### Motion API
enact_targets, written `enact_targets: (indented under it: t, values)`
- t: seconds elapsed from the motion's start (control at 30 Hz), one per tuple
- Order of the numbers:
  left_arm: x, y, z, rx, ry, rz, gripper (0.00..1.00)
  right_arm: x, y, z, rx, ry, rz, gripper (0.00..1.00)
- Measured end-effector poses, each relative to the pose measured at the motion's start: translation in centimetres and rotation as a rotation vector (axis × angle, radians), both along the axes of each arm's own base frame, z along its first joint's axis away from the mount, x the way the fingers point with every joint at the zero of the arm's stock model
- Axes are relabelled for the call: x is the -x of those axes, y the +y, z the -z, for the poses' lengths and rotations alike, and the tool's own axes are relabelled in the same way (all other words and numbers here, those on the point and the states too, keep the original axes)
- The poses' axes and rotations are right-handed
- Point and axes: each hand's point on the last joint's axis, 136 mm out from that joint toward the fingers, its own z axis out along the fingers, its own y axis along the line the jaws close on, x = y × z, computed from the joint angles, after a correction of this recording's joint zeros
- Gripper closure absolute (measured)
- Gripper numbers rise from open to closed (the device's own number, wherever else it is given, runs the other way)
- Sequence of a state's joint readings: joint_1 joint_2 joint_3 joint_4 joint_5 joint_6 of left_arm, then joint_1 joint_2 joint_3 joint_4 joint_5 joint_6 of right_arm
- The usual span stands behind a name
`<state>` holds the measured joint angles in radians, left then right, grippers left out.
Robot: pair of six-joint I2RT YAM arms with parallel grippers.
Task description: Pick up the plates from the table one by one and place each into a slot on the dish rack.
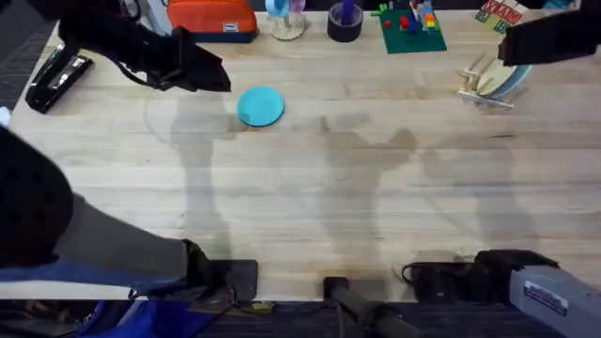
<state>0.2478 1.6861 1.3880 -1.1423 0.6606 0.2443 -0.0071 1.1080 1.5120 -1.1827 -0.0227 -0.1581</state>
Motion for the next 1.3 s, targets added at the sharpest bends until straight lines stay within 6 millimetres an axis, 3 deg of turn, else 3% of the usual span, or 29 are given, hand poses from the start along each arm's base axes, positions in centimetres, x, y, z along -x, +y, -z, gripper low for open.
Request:
enact_targets:
  t: [0.37,1.3]
  values:
    - [-1.1,0.1,2.5,0.022,0.032,0.01,0.958,0.0,0.0,0.0,0.0,0.0,0.0,0.007]
    - [-3.8,0.2,11.2,0.086,0.129,0.011,0.958,0.0,0.0,0.0,0.0,0.0,0.0,0.007]
